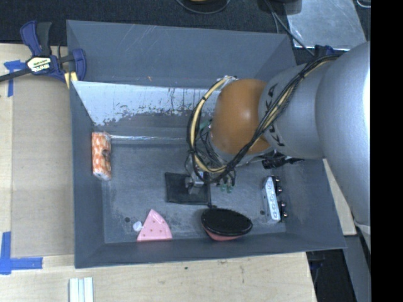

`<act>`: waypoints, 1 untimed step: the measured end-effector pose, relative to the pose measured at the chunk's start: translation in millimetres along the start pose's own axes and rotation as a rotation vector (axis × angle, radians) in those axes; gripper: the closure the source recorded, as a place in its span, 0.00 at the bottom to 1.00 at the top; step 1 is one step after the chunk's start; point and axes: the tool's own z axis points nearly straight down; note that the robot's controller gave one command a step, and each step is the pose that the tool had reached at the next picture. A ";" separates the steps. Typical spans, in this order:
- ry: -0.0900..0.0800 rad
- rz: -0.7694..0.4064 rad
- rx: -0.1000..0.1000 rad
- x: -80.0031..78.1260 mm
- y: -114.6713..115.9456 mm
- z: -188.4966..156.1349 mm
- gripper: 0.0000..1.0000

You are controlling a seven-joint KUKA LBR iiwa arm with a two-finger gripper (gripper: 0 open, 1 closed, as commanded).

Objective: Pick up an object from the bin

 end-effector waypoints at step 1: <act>0.003 0.000 0.000 1.1 0.1 1.1 0.00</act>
Offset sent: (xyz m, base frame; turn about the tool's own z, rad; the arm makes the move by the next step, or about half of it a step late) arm 0.0000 0.0000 0.0000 0.0000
